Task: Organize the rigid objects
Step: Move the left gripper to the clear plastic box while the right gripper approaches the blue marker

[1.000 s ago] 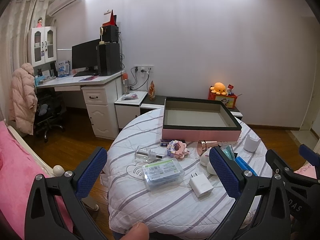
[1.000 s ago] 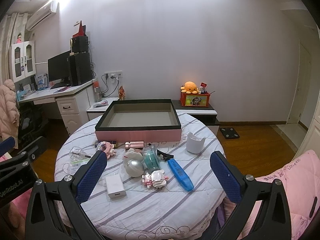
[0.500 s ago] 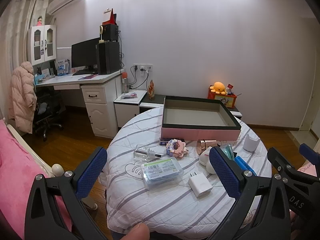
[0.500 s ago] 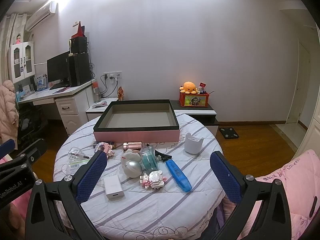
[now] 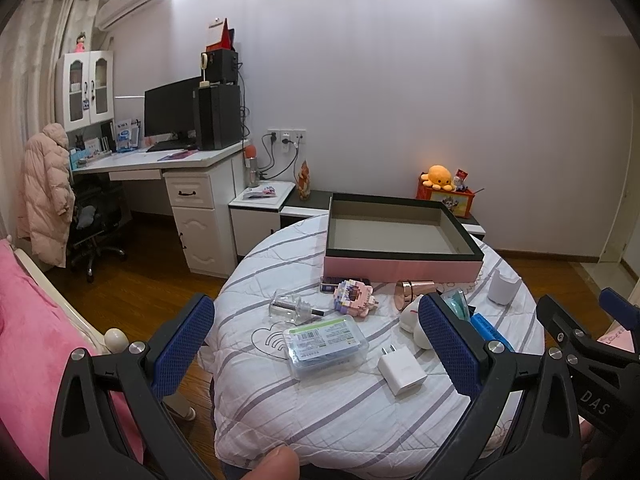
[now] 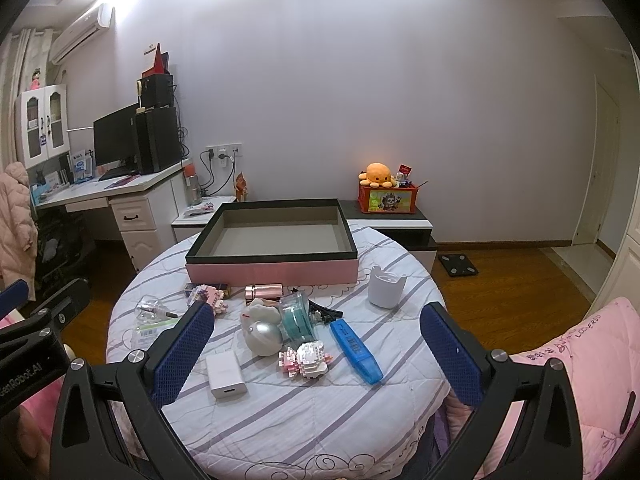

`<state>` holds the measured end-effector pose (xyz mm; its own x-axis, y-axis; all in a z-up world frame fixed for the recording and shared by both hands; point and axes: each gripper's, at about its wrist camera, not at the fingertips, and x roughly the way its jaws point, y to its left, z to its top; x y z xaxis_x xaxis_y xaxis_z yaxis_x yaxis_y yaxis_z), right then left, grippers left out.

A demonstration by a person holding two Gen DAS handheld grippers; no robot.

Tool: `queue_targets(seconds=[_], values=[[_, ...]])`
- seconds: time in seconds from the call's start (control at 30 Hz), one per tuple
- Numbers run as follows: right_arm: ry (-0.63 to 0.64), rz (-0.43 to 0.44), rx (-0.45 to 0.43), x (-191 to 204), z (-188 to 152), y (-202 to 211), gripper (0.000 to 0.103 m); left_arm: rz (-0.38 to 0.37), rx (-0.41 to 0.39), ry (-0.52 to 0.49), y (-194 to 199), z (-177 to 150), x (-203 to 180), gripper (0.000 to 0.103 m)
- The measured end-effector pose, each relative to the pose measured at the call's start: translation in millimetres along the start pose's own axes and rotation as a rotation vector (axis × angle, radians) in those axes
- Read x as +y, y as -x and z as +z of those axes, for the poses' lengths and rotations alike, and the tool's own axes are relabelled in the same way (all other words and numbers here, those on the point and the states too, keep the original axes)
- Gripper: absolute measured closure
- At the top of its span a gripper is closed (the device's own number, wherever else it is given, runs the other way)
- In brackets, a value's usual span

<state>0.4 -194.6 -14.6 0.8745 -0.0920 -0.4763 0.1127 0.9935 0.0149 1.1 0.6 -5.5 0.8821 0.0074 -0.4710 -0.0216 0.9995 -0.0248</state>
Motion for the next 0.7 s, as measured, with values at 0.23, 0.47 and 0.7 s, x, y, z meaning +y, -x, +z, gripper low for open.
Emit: queue_targets(seconds=[0.23,0.47,0.7], values=[[0.000,0.005,0.002,0,-1,-1,0.000,0.001,0.002,0.000,-1,-1,1,0.000],[0.007,0.019,0.012,1,-5,-8,0.000,0.003,0.021,-0.001,-8,-5,4,0.000],[0.024,0.013,0.036,-5,-13,-28,0.000,0.032,0.028,-0.022,-33,-16,10,0.000]])
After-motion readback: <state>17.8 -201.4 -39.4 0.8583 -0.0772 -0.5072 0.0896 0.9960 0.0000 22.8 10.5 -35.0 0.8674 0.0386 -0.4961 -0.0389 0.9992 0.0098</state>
